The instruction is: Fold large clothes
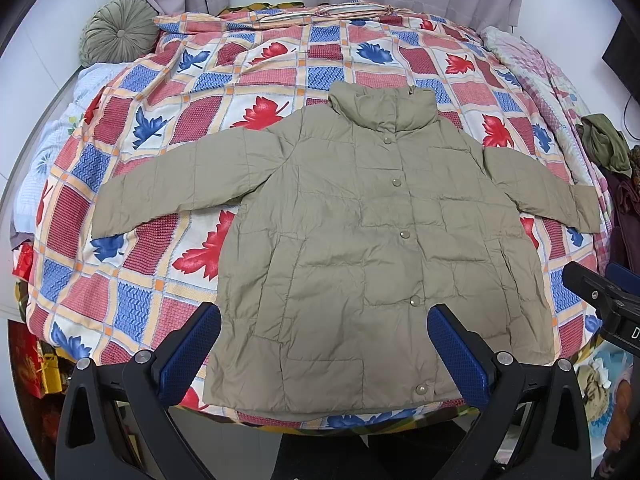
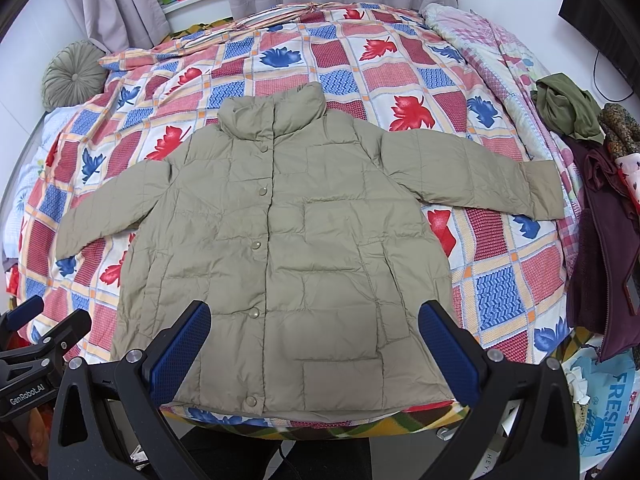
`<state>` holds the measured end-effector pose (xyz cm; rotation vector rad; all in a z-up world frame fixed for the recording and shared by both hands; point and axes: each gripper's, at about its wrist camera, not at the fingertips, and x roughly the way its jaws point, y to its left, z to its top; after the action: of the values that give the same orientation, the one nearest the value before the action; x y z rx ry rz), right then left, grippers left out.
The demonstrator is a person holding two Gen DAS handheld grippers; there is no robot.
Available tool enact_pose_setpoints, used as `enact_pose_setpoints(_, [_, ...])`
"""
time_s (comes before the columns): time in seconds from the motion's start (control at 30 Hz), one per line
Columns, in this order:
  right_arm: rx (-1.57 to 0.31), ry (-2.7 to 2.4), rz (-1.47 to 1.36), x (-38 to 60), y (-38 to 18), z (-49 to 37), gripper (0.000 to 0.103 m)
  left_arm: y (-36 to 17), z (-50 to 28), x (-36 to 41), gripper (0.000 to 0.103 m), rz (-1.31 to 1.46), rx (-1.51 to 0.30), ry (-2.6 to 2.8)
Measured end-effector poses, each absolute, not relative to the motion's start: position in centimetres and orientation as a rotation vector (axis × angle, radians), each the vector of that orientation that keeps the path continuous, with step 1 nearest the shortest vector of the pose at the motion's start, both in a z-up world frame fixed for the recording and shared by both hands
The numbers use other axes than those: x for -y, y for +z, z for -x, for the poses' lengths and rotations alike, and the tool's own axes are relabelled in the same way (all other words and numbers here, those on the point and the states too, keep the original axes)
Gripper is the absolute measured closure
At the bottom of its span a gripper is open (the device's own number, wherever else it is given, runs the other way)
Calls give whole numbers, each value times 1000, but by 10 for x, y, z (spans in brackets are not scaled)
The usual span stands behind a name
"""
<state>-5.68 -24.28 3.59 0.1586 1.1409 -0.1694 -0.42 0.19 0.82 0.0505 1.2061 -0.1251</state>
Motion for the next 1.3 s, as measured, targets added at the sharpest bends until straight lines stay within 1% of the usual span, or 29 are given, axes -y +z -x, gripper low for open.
enact_pose_setpoints(0.5, [-1143, -169, -154, 238, 36, 56, 0, 1, 4, -7, 0, -27, -1218, -132])
enact_pose_setpoints(0.7, [-1150, -163, -157, 235, 35, 54, 0, -14, -3, -36, 0, 26, -1236, -83])
enact_pose_setpoints(0.9, [-1170, -127, -148, 219, 23, 47, 0, -47, -17, -77, 0, 109, -1292, -41])
enact_pose_setpoints(1.03, [-1193, -99, -132, 199, 2, 27, 0, -71, -30, -108, 0, 181, -1296, -18])
enact_pose_setpoints(1.2, [-1230, -72, -124, 183, -28, 7, 0, -107, -58, -150, 0, 313, -1266, -5])
enact_pose_setpoints(1.3, [-1241, -48, -128, 174, -46, -7, 0, -133, -81, -181, 0, 469, -1220, -37])
